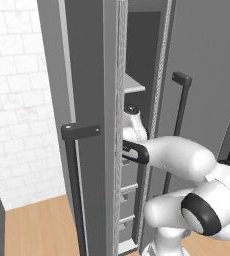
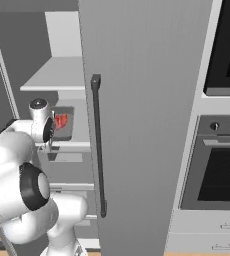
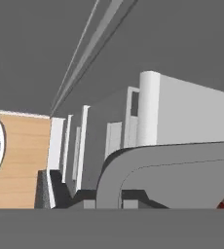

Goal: Take the meat container that has the steak and place it on the second highest rack of the freezer. Then take the vegetable container that has the potato and cucumber and place it on the highest rack of the freezer.

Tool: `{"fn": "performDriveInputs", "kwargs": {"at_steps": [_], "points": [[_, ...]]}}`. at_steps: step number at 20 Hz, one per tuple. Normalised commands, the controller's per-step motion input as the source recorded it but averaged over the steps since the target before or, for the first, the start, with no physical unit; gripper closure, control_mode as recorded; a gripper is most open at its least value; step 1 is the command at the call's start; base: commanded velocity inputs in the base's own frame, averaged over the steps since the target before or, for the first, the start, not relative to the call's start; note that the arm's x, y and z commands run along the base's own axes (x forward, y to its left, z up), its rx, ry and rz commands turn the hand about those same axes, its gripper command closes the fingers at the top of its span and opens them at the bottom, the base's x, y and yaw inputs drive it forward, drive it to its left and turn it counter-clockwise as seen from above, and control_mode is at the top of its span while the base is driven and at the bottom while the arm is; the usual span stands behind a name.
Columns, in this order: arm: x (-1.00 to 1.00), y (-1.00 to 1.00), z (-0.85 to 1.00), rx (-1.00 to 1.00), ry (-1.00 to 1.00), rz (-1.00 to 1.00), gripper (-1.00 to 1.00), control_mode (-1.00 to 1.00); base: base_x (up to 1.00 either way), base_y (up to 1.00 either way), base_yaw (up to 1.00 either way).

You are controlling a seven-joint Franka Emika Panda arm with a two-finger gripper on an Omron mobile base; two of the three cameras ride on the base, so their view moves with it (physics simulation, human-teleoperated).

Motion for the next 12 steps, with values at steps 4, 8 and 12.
{"fn": "performDriveInputs", "kwargs": {"at_steps": [4,8,12], "points": [[0.84,-0.06,-0.27,-0.03,0.04,0.0,1.0,-1.0,0.0,0.0,0.0],[0.74,0.0,-0.65,0.0,0.0,0.0,1.0,-1.0,0.0,0.0,0.0],[0.74,-0.03,-0.74,0.0,-0.01,0.0,1.0,-1.0,0.0,0.0,0.0]]}}
